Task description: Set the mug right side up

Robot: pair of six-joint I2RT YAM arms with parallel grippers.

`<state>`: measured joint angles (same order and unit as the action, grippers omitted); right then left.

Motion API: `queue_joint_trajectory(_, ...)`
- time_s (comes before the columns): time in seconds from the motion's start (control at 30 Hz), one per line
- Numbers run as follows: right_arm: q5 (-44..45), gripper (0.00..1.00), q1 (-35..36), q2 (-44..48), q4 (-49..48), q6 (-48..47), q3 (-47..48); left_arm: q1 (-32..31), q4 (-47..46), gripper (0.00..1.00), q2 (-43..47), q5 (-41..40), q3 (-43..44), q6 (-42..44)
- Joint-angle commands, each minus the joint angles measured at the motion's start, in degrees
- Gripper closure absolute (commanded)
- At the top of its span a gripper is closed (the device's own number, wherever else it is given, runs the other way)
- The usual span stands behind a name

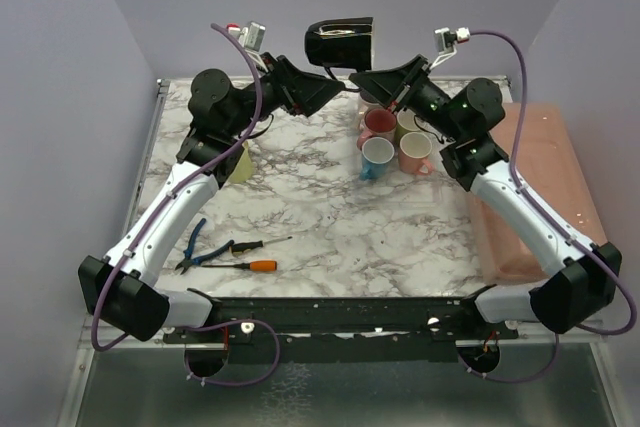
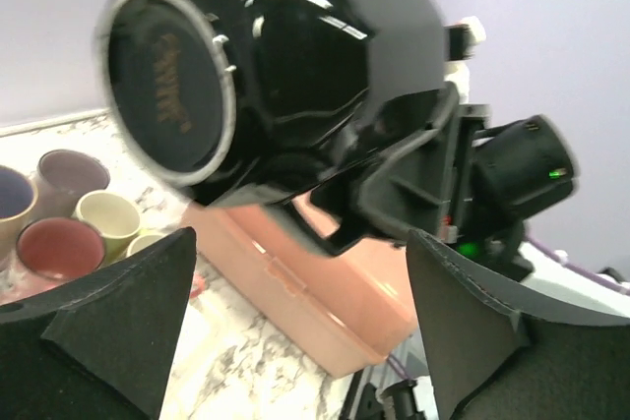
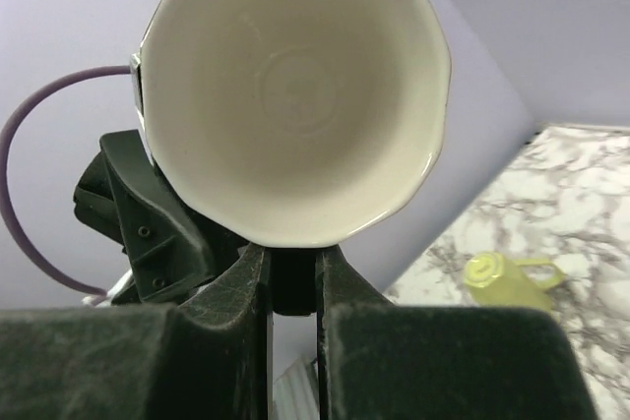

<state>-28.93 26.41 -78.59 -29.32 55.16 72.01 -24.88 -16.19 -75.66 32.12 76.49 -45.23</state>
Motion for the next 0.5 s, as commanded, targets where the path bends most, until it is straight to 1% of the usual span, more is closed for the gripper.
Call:
queue_joint_trajectory(0.0,10.22,0.99,0.11,6.78,11.37,-13.57,0.96,-0.25,5.89,0.12,1.5,-2.16,2.06,5.39)
queue_joint_trajectory(0.1,15.83,0.99,0.09,9.43,22.26,-21.42,1.53,-0.27,7.77,0.11,1.69,-2.23,2.0,7.76)
queue_joint_trajectory(0.13,18.15,0.99,0.06,10.29,24.48,-24.15,1.6,-0.26,8.51,0.11,1.78,-2.24,2.0,8.74)
queue_joint_trajectory(0.23,23.9,0.99,0.05,12.6,35.81,-34.22,2.47,-0.25,10.54,0.1,2.17,-2.48,1.86,11.66)
queue_joint_trajectory(0.33,28.38,1.0,0.07,14.53,44.94,-43.42,2.98,-0.25,10.99,0.05,2.47,-4.02,0.96,12.36)
queue_joint_trajectory(0.4,32.51,1.0,0.06,15.78,49.42,-47.4,2.23,-0.21,10.99,0.04,2.3,-5.1,0.31,12.2)
queue_joint_trajectory(0.47,35.4,1.0,0.05,16.49,53.15,-49.23,1.33,-0.25,11.13,0.04,1.75,-5.83,-0.22,12.02)
